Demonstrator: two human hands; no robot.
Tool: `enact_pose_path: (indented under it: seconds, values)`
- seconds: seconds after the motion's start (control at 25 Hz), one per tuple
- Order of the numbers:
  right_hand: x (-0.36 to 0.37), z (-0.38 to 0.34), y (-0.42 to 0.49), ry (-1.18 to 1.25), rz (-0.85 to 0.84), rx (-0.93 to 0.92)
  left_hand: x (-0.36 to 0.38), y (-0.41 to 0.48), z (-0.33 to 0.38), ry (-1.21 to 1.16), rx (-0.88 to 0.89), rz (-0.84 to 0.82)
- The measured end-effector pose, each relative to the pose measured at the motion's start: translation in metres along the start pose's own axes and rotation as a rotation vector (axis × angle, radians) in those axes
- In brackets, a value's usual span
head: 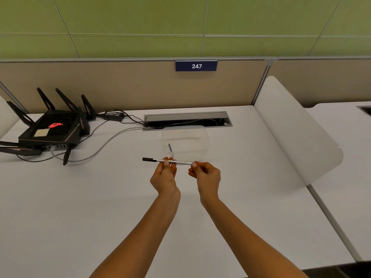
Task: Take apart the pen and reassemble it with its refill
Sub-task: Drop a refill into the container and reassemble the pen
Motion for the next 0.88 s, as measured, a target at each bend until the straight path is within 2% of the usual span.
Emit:
enact_pose_path:
  seconds: [0.12,0.24,0.52,0.88]
  values:
    - [0.002,-0.002,0.004,0.002,-0.013,0.006,0.003,0.002,0.000,0.008,0.009,-0.005]
    - [-0.004,-0.006,0.013,-0.105,-0.109,0.026,0.002,0.012,0.001,0.036,0.003,-0.045]
    - [-0.015,0.003,0.029,-0.588,-0.179,-0.059,-0.003,0.015,-0.014,0.234,-0.060,-0.212]
    - [-0.010,0.014,0.045,-0.738,-0.236,-0.016,0.001,0.018,-0.036,0.495,-0.173,-0.362]
Point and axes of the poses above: each hand's wrist, its own y-axis towards the middle knuckle, its own x-axis out of the palm, z = x × y, the point moved 2 cm from there along y, towards the middle knuckle, and after that the axes turned 10 degrees about x, right-handed, at the moved point
